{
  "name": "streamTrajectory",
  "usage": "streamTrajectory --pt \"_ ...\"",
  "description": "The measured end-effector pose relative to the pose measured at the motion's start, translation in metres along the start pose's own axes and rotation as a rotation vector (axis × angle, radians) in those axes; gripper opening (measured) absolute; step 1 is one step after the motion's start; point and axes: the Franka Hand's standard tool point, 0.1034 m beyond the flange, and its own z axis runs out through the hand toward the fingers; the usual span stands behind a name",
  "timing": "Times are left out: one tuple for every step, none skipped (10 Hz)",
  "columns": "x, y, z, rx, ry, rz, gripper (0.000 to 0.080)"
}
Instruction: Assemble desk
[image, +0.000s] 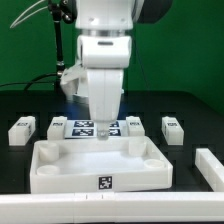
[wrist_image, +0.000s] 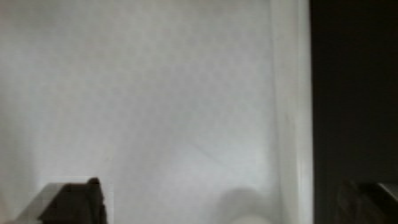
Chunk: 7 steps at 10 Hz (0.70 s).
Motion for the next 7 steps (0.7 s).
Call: streamTrajectory --pt "-0.005 -0.004 0.010 0.004 0.004 0.007 0.0650" --pt "-0.009 -0.007 0.020 0.011 0.008 0.016 0.0650" --pt "-0.011 -0.007 0.025 0.005 0.010 0.022 0.0650" --pt "-0.012 -0.007 0.025 0.006 0.010 0.025 0.0650" --pt "-0.012 -0.007 0.025 0.007 0.010 0.026 0.0650" --pt "-0.012 -0.007 0.025 0.008 0.010 0.026 0.0518" --pt "-0.012 -0.007 0.025 0.008 0.010 0.027 0.0380"
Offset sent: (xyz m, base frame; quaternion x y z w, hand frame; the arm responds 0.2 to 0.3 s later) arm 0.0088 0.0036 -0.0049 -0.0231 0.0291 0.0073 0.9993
